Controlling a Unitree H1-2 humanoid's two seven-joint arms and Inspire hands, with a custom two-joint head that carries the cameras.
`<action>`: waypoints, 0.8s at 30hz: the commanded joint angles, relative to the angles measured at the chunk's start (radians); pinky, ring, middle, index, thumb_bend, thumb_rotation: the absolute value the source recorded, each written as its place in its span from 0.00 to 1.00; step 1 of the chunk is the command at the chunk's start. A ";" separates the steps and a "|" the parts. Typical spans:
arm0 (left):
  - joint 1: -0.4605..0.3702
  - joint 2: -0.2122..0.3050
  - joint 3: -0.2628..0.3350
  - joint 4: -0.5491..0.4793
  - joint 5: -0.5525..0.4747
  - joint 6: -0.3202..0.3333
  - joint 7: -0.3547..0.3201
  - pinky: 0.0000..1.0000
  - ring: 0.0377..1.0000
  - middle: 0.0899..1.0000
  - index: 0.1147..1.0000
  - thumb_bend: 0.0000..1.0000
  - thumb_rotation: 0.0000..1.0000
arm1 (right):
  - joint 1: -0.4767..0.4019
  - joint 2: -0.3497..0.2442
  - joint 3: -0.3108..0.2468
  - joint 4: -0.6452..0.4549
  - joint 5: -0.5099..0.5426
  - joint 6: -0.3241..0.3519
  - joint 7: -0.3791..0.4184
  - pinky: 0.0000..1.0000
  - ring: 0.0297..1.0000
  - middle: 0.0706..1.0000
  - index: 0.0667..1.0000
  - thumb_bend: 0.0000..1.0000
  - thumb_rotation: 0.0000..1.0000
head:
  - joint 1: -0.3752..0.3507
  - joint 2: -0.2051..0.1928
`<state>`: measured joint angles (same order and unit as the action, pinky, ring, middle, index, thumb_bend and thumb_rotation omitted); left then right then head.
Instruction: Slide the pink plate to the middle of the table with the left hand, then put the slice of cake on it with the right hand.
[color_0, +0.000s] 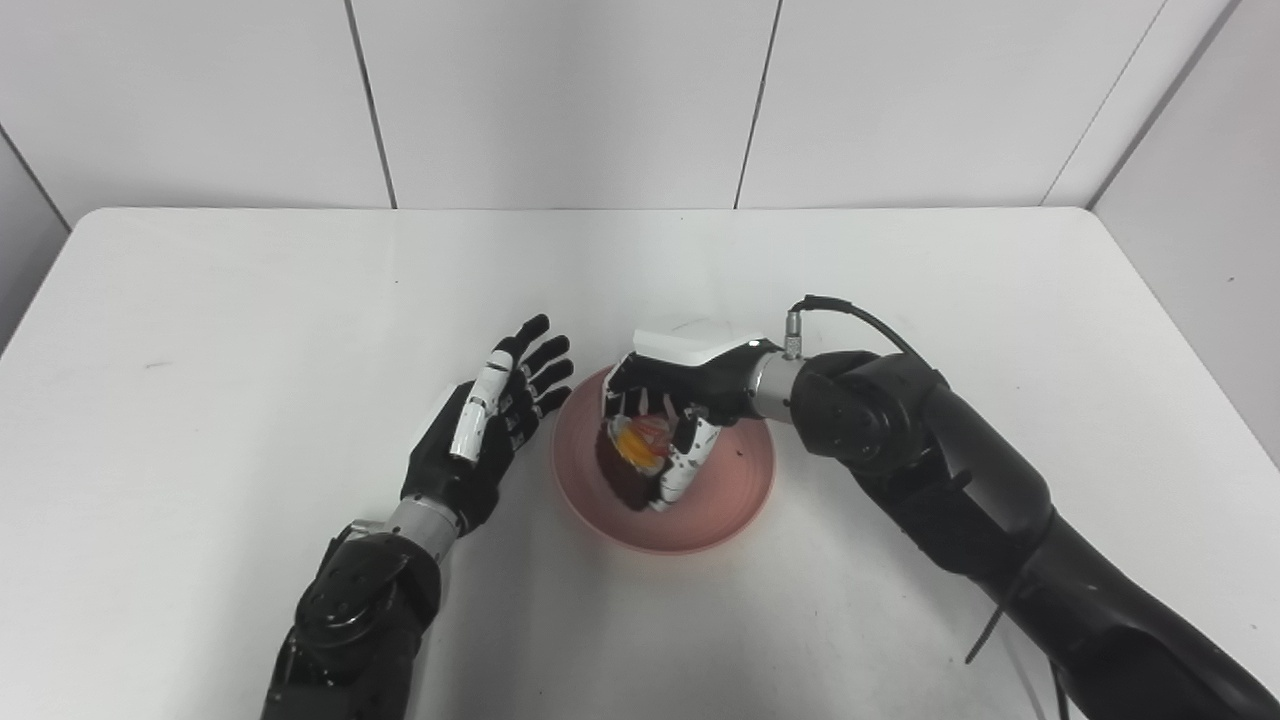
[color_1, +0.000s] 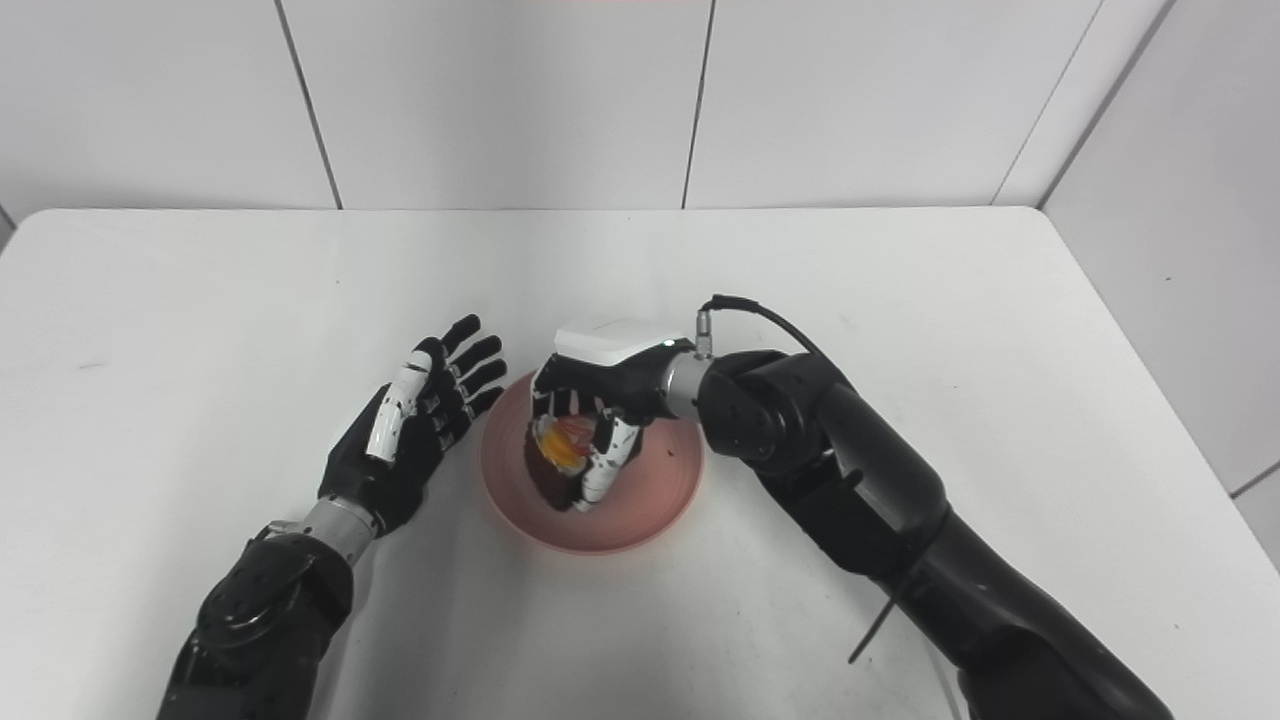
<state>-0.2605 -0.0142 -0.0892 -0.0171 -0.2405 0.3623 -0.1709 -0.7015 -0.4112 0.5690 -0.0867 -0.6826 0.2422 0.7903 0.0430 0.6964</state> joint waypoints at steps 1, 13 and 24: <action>0.021 0.002 -0.003 0.026 0.017 0.055 0.013 0.91 0.93 0.93 0.92 0.35 1.00 | -0.021 -0.002 -0.007 -0.025 -0.018 0.007 0.008 0.57 0.66 0.71 0.75 0.69 0.42 | -0.001 0.003; 0.017 0.012 -0.008 0.023 0.017 0.060 0.002 0.92 0.93 0.93 0.93 0.36 1.00 | -0.030 -0.020 -0.028 -0.086 -0.018 0.049 0.106 0.89 1.00 1.00 1.00 1.00 0.85 | -0.001 0.007; 0.018 0.012 -0.002 0.019 0.011 0.067 0.000 0.94 0.95 0.95 0.94 0.36 1.00 | -0.009 -0.044 -0.108 -0.203 0.018 0.022 0.091 0.93 1.00 1.00 1.00 1.00 0.91 | -0.006 0.004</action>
<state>-0.2632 -0.0114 -0.0902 -0.0217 -0.2391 0.3740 -0.1750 -0.6938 -0.4387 0.5041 -0.2436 -0.6843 0.2900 0.9356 0.0353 0.6995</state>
